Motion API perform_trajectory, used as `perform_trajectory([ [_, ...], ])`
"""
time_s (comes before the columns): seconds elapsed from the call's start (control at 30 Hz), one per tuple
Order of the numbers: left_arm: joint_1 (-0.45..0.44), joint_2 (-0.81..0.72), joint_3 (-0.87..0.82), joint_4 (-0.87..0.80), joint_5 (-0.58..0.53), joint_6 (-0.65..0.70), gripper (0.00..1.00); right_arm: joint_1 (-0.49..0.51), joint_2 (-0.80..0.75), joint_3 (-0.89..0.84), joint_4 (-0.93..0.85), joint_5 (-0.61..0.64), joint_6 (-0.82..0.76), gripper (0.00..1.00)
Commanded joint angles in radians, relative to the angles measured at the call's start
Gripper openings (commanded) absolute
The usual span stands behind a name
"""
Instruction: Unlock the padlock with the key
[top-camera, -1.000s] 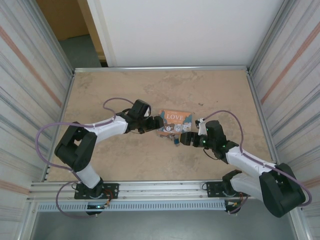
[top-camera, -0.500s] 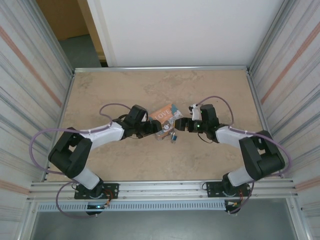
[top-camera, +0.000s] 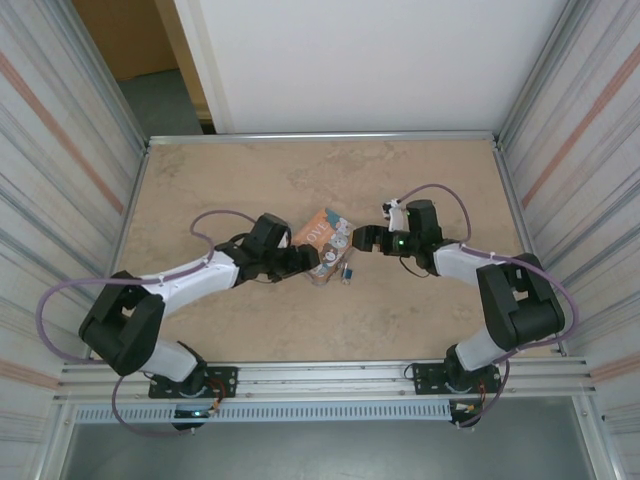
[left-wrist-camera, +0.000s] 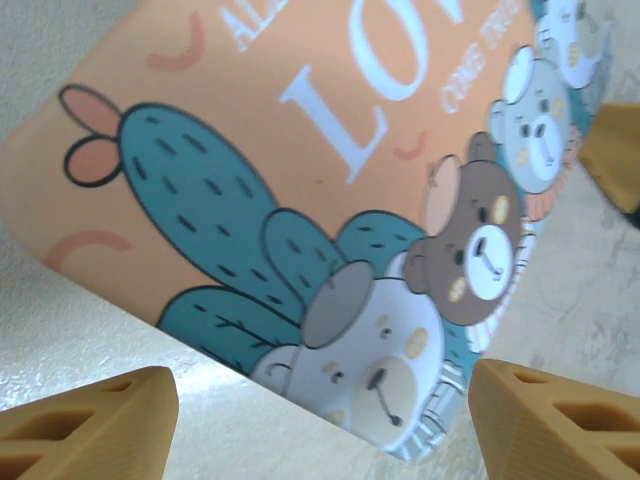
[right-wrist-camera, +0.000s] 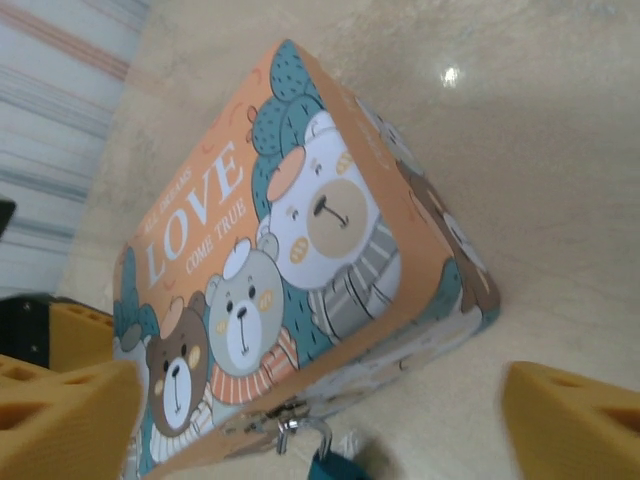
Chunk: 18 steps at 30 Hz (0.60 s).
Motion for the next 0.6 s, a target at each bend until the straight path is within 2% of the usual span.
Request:
perform_trajectory([
  [0.0,0.002,-0.057,0.061,-0.054,-0.002,0.042,0.74,0.007,-0.029,-0.060,-0.023,-0.103,0.054,0.99],
  [0.2,0.005,-0.068,0.113,-0.085,0.002,0.062,0.61,0.033,-0.053,-0.125,0.017,-0.095,0.074,0.99],
  [0.27,0.004,-0.056,0.135,-0.092,0.006,0.073,0.55,0.034,-0.047,-0.122,0.023,-0.097,0.079,0.93],
  [0.4,0.006,-0.010,0.178,-0.080,0.042,0.085,0.43,0.040,0.001,-0.110,0.086,-0.146,0.100,0.74],
  [0.57,0.013,0.060,0.220,-0.061,0.081,0.085,0.34,0.062,0.028,-0.096,0.099,-0.128,0.097,0.65],
])
